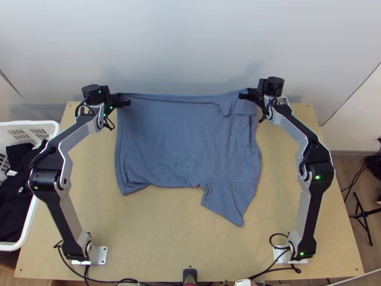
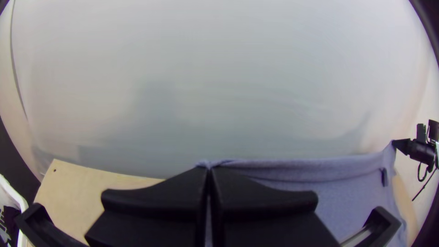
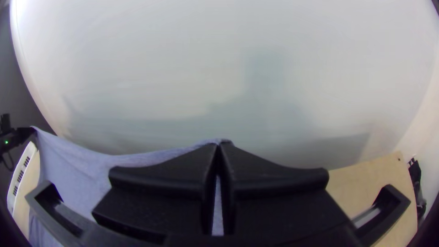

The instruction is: Fold the t-shirt

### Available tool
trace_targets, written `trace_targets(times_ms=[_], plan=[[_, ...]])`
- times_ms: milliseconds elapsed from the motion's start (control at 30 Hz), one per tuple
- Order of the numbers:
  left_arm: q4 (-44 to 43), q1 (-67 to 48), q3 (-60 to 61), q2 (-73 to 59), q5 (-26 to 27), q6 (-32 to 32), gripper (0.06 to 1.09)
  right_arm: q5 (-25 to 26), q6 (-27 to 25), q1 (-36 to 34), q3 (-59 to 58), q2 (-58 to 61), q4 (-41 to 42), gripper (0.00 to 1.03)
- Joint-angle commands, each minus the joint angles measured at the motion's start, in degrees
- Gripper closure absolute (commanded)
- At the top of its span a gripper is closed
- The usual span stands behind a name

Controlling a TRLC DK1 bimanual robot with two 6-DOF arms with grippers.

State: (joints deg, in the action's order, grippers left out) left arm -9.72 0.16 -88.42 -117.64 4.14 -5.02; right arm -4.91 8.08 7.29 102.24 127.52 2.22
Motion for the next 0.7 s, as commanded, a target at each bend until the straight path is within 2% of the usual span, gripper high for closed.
trace_targets(times_ms=[0,267,433,667], plan=[[1.5,-0.1,1.6,-0.9,-0.3,0.4,1.05,0.1,0.2,0.7,-1.4,0.3,-2.2,1.00],[3.0,0.6,1.8,-3.9,-0.3,1.3,1.05,0.1,0.0,0.3,-5.1,0.8,-2.5,1.00],[4.8,0.6,1.8,-2.9,-0.3,1.6,1.05,0.0,-0.7,0.2,-6.5,-2.0,-6.1,1.00],[6.2,0.6,2.3,-3.8,-0.4,3.3,1.05,0.0,-3.2,-1.0,-7.8,-1.6,-7.3,1.00]])
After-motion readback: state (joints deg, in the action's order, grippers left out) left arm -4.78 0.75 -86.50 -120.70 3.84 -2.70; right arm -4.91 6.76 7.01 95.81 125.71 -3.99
